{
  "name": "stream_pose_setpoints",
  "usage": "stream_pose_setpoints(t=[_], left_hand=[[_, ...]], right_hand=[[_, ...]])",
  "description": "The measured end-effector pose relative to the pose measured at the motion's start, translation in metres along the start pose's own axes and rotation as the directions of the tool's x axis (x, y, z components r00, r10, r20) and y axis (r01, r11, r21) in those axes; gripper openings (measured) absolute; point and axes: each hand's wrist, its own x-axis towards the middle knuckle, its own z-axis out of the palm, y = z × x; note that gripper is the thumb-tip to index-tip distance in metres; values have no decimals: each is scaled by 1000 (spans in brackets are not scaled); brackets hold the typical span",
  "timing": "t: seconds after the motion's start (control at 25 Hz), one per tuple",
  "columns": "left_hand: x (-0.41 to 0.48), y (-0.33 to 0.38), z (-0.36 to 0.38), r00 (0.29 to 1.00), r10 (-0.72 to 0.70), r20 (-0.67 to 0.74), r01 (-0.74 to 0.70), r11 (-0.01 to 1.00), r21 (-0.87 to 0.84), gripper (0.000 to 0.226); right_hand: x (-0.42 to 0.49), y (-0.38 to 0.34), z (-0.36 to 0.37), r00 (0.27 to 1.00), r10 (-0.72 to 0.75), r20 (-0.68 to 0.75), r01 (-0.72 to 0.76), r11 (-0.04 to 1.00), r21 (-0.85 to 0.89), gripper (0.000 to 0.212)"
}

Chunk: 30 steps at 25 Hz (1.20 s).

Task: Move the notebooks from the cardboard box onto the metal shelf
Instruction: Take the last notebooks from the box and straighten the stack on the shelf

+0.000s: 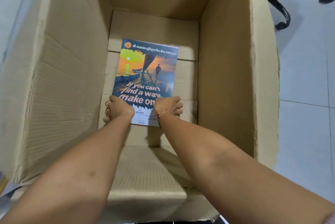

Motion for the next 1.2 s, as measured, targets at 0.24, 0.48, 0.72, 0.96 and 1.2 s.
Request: stream_pose_setpoints(t=[0.24,0.48,0.72,0.96,1.2], left_hand=[[-32,5,-54,993,114,-20,-111,989,98,34],[-143,7,-187,845,362,-394,-410,911,-39,36],[-284,-105,-345,-28,186,-982,-544,821,172,58],[-404,-235,-456,-324,-128,-937,-424,906,22,63],[-434,-298,-564,8,-327,-945,-180,929,-323,30]], right_hand=[[-21,-3,-23,979,-110,-172,128,987,100,32],[-140,-61,-87,864,-349,-363,484,775,406,36],[-356,-99,-135,402,-750,-525,668,-151,728,55],[-570,-90,-166,-7,-783,-623,403,-572,714,44],[-684,-139,-166,-541,-791,-284,580,-596,555,34]])
